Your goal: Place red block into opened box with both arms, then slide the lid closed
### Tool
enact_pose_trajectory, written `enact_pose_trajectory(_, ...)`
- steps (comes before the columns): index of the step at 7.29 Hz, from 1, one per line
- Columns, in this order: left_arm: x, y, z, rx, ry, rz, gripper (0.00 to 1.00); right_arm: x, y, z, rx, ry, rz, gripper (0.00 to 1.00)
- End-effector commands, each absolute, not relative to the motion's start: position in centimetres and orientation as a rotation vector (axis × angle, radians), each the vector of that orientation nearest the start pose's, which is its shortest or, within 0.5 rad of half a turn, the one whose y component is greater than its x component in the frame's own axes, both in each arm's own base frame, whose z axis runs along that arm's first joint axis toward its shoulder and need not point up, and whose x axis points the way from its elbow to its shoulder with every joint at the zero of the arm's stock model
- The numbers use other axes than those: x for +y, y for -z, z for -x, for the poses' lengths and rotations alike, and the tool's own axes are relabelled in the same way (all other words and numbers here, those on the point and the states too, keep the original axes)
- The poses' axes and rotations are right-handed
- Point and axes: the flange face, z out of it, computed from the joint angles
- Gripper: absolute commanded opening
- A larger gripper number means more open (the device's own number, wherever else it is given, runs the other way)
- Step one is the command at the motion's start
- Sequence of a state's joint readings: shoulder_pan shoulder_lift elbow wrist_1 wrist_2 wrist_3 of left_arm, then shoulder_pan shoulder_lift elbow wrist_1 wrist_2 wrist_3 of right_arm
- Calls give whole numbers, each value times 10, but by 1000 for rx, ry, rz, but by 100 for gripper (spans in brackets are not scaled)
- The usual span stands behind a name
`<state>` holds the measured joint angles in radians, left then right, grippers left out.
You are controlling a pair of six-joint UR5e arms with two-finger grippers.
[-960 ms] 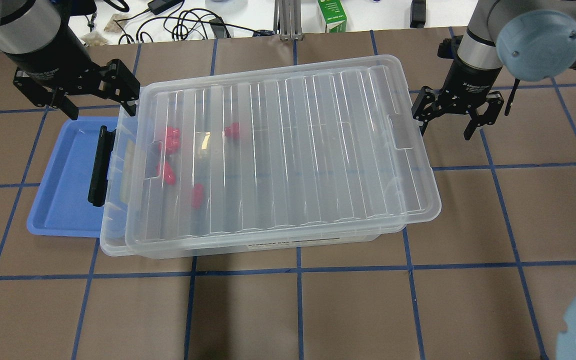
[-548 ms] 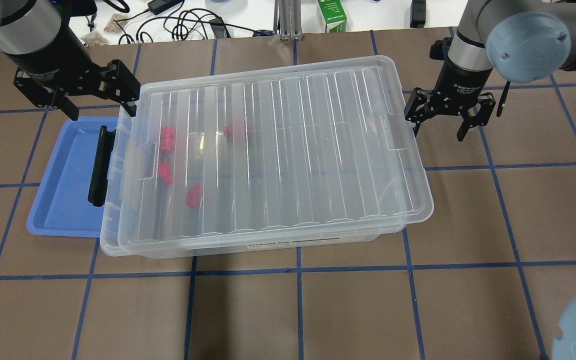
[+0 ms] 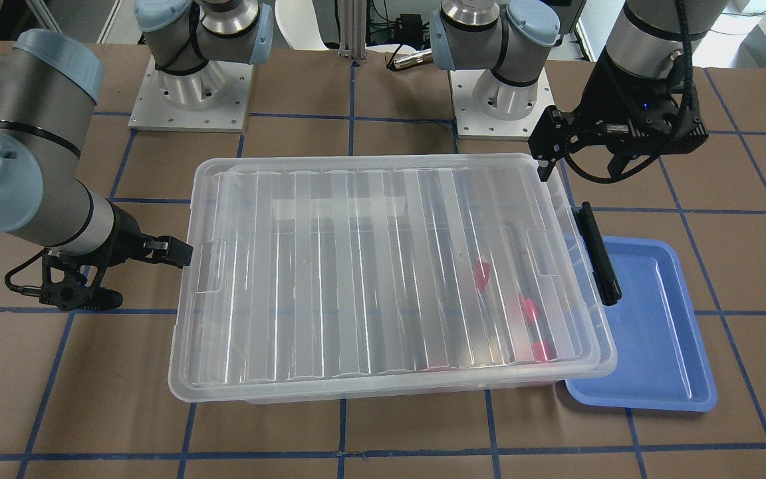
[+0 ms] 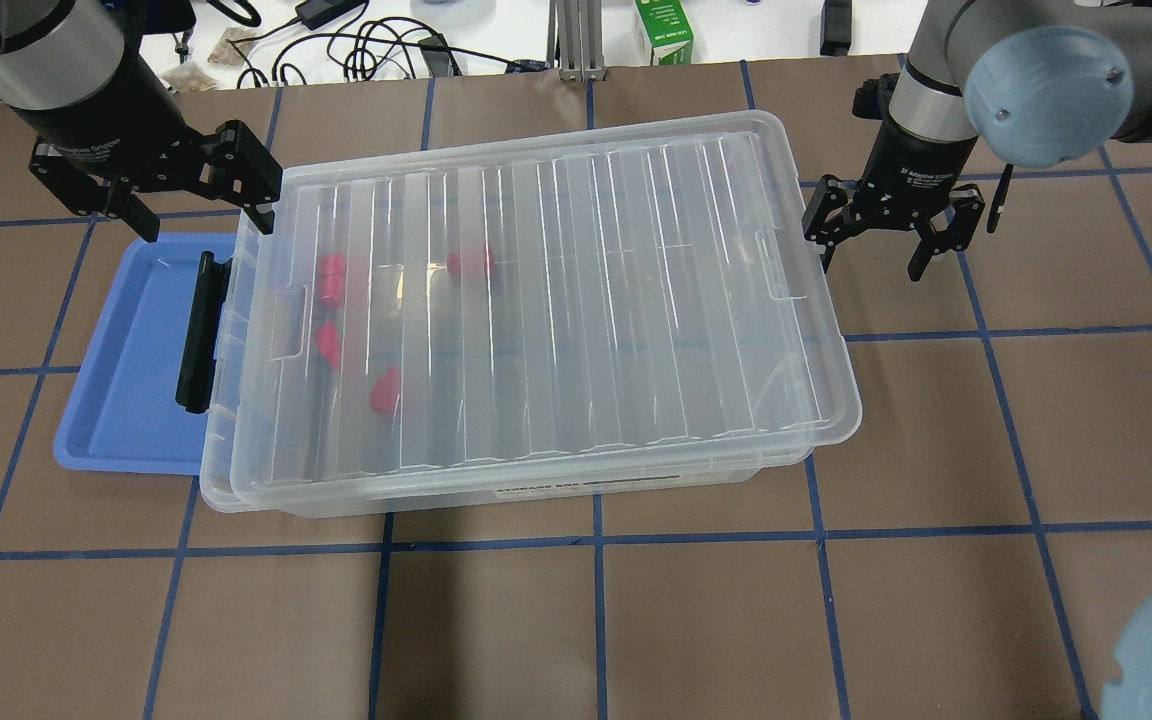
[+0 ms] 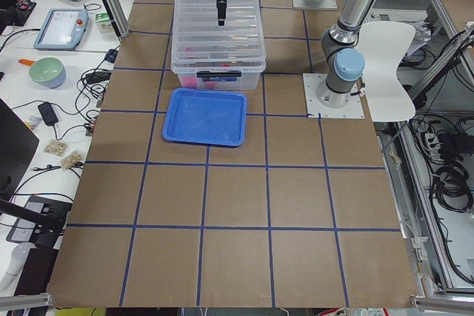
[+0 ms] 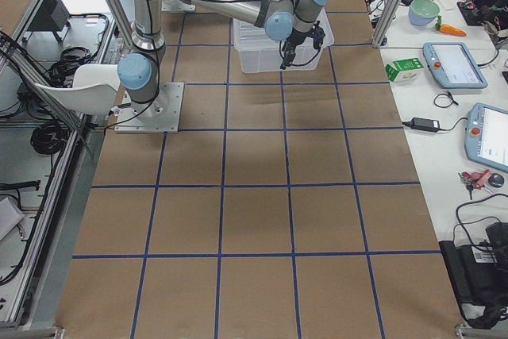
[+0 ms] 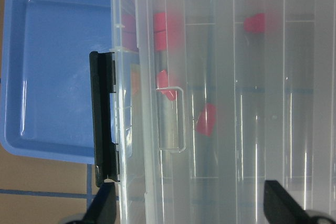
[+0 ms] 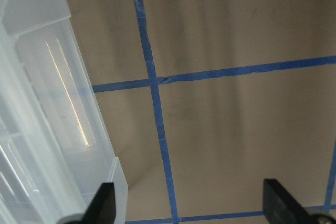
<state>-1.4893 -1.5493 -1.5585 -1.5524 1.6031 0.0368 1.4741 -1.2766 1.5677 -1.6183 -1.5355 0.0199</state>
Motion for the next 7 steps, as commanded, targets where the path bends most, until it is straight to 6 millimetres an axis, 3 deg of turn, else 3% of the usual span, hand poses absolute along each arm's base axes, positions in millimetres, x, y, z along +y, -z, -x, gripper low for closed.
enact_pose_trajectory(1, -497, -506, 90, 3105, 78, 70, 100, -582, -337, -81, 3070, -370, -183, 100)
enact_pose_trajectory(3, -497, -506, 90, 3105, 78, 73, 100, -584, -363, -80, 3082, -288, -185, 100)
enact_pose_trajectory(4, -497, -506, 90, 3105, 78, 70, 100, -581, -398, -79, 3100, -197, -186, 100)
enact_pose_trajectory(6, -496, -506, 90, 3105, 78, 70, 100, -548, -460, -86, 3100, -77, -178, 100)
enact_pose_trajectory(7, -496, -507, 89, 3104, 80, 75, 100, -532, -477, -99, 3118, -46, -185, 100)
